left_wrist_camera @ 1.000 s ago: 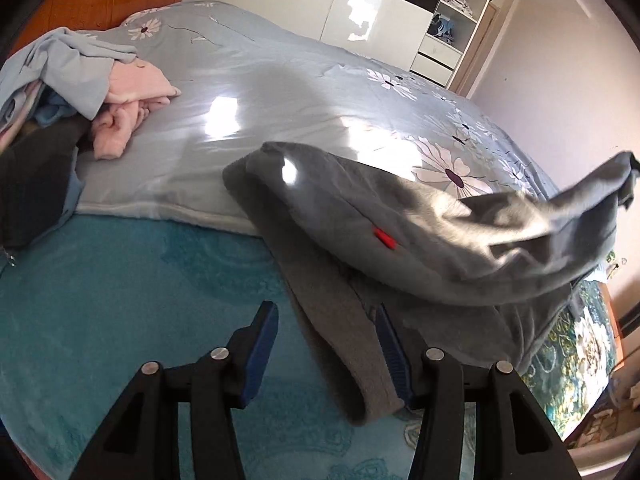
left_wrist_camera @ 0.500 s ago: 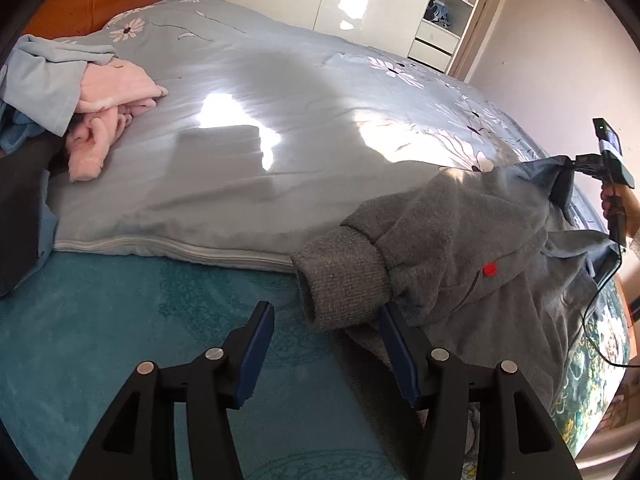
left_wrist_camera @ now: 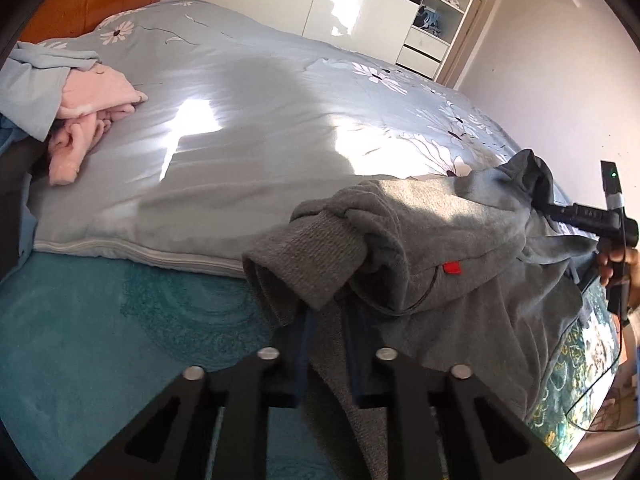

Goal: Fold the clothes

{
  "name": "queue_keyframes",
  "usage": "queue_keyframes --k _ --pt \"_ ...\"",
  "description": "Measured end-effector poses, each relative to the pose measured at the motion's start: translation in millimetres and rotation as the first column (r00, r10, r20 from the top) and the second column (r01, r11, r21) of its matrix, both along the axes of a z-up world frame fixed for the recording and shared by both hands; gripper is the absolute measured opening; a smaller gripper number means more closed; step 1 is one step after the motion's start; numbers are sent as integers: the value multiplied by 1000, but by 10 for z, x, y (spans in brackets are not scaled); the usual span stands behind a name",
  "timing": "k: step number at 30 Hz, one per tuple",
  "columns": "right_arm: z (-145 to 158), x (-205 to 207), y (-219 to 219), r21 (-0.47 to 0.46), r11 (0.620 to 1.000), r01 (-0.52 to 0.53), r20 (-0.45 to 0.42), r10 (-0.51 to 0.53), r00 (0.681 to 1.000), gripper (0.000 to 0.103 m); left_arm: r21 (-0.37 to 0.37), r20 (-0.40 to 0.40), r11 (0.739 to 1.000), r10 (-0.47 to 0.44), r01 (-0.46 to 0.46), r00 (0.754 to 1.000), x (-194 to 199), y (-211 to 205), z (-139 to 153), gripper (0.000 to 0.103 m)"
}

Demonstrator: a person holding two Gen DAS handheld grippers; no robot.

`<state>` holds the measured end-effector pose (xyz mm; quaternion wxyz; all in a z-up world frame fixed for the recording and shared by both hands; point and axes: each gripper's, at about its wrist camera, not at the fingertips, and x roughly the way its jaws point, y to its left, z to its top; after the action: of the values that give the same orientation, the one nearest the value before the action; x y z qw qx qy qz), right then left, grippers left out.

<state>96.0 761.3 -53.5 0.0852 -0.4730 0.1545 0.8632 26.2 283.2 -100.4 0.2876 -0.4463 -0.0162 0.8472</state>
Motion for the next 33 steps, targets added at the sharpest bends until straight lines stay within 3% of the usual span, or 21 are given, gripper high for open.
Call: queue_keyframes --k 3,6,8,9,11,14,15,17,20,22,27,29,31,32,33 --pt "-233 -114 9 -131 989 74 0 -75 997 47 20 -10 1000 14 -13 1000 4 -40 95 3" --pt "-363 -112 168 -288 937 200 -16 -213 977 47 7 -35 1000 21 -20 999 -12 -59 156 3" --pt "-333 -93 189 -322 923 209 -46 -235 971 27 1 -46 1000 21 -21 999 -44 -57 155 3" --pt "-304 -84 189 -332 921 205 -60 -237 970 5 7 -55 1000 16 -15 998 -57 -57 154 4" --pt "-181 -70 178 -338 924 182 -101 -227 969 5 7 -90 1000 -3 4 996 -85 -27 157 5" --pt "136 -108 158 -328 937 120 -180 -187 966 5 -57 -126 998 -25 18 992 -223 103 113 30" --pt "265 -152 157 -325 940 102 -206 -175 963 5 -80 -135 997 -31 21 990 -284 152 90 32" --pt "531 -297 157 -300 951 79 -253 -159 954 5 -97 -124 995 -25 13 992 -474 213 33 30" --pt "879 -641 150 -252 965 76 -297 -152 943 5 -94 -104 995 4 -14 995 -793 255 1 5" --pt "1037 -931 120 -197 976 95 -308 -154 939 5 -71 -98 996 40 -48 994 -1022 230 31 4" --pt "775 -1557 111 -140 974 176 -227 -204 952 6 1 -34 996 94 -94 995 -1456 114 32 5" --pt "562 -1697 89 -126 972 197 -172 -217 961 8 19 -10 997 80 -80 997 -1414 57 16 6" --pt "453 -1710 48 -131 974 185 -174 -206 963 8 10 -3 999 50 -50 999 -1270 15 20 6" --pt "480 -1675 10 -119 978 171 -184 -191 964 12 5 -2 999 35 -34 999 -1170 3 30 7" --pt "507 -1641 -28 -107 982 158 -193 -177 965 29 0 0 1000 19 -19 1000 -1071 -10 39 14"
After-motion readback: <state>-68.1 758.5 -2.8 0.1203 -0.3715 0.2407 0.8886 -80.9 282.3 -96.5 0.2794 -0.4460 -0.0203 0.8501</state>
